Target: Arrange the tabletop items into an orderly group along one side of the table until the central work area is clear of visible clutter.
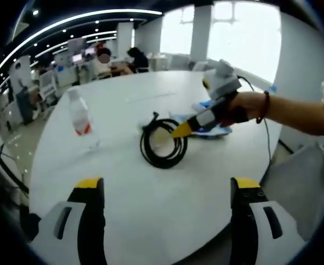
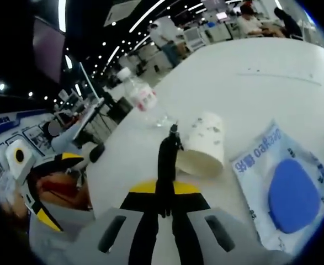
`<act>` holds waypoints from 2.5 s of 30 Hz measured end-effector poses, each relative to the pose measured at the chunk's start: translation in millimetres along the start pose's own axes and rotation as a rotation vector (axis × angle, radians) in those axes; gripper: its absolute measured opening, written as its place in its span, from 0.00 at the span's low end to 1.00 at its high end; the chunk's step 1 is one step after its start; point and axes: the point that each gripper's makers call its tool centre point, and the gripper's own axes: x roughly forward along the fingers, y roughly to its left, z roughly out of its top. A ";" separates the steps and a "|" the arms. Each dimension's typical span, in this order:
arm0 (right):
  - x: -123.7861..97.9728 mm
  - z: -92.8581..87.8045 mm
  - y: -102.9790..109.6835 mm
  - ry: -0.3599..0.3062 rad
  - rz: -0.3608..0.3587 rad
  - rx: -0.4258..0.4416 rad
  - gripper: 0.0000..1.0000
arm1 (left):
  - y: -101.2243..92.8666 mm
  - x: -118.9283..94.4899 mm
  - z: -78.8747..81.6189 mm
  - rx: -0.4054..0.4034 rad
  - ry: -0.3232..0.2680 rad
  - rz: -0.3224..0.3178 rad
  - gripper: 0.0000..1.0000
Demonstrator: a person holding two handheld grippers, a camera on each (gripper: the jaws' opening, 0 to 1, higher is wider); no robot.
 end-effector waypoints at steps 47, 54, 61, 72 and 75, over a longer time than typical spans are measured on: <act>-83.8 -24.0 44.9 -0.017 0.102 0.027 0.06 | 2.1 1.2 -4.7 0.034 0.007 -0.018 0.91; -95.0 -33.0 31.7 -0.010 0.064 0.046 0.06 | 1.2 3.9 -6.0 0.038 0.014 -0.025 0.91; -102.2 -37.8 19.8 0.003 0.031 0.050 0.06 | 0.6 3.5 -5.0 0.042 0.013 -0.023 0.91; -109.2 -53.0 -6.6 0.049 -0.054 0.093 0.06 | -4.4 1.5 -5.0 0.039 0.016 -0.022 0.91; -112.5 -60.1 -18.8 0.075 -0.107 0.101 0.06 | -5.2 1.0 -5.1 0.039 0.017 -0.020 0.91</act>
